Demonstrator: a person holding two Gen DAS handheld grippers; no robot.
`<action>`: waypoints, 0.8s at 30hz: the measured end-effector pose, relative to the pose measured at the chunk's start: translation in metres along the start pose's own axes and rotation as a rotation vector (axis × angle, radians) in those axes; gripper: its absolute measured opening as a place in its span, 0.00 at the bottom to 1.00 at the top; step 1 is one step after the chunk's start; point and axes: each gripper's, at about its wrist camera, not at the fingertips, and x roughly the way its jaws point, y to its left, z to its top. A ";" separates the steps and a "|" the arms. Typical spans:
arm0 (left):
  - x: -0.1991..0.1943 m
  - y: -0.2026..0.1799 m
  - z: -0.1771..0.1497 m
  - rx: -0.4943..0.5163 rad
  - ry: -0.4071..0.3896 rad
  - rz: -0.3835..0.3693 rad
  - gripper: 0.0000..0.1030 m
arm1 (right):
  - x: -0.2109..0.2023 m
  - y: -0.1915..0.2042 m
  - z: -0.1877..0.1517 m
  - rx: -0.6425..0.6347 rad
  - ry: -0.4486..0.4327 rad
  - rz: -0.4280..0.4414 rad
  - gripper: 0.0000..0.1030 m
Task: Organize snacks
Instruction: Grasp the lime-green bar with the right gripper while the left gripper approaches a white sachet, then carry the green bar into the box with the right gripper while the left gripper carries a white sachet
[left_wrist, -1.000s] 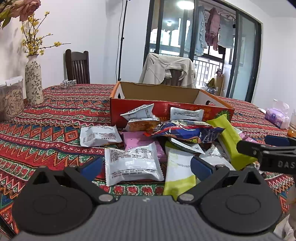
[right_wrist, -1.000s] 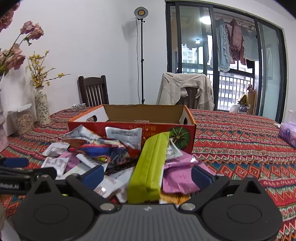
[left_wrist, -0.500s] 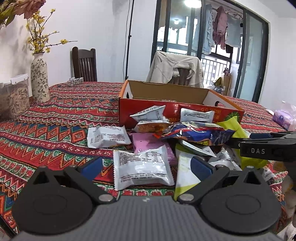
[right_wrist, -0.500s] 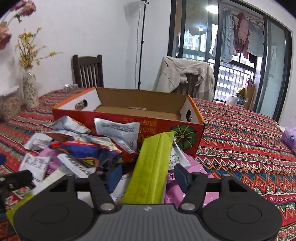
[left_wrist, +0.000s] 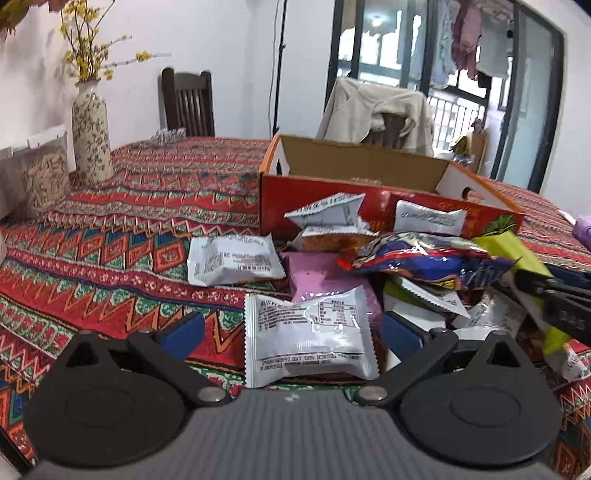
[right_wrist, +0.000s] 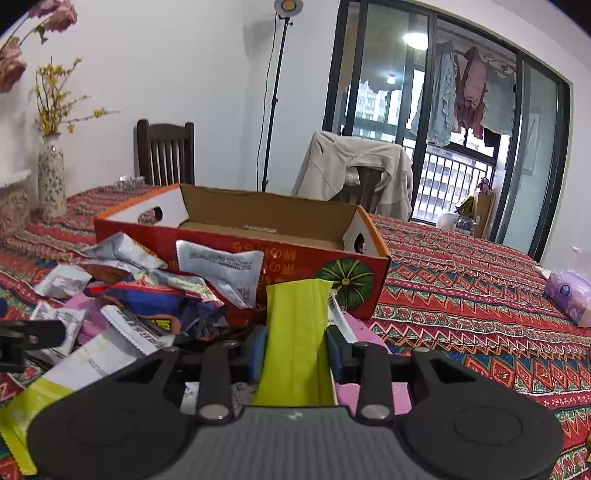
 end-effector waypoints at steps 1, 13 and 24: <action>0.003 0.000 0.001 -0.013 0.014 -0.005 1.00 | -0.002 0.000 0.000 0.001 -0.006 -0.001 0.33; 0.015 0.000 0.002 -0.064 0.078 -0.014 0.57 | -0.021 -0.002 -0.003 0.023 -0.057 0.011 0.33; 0.001 0.007 -0.001 -0.073 0.050 -0.067 0.18 | -0.026 -0.008 -0.007 0.045 -0.066 0.019 0.33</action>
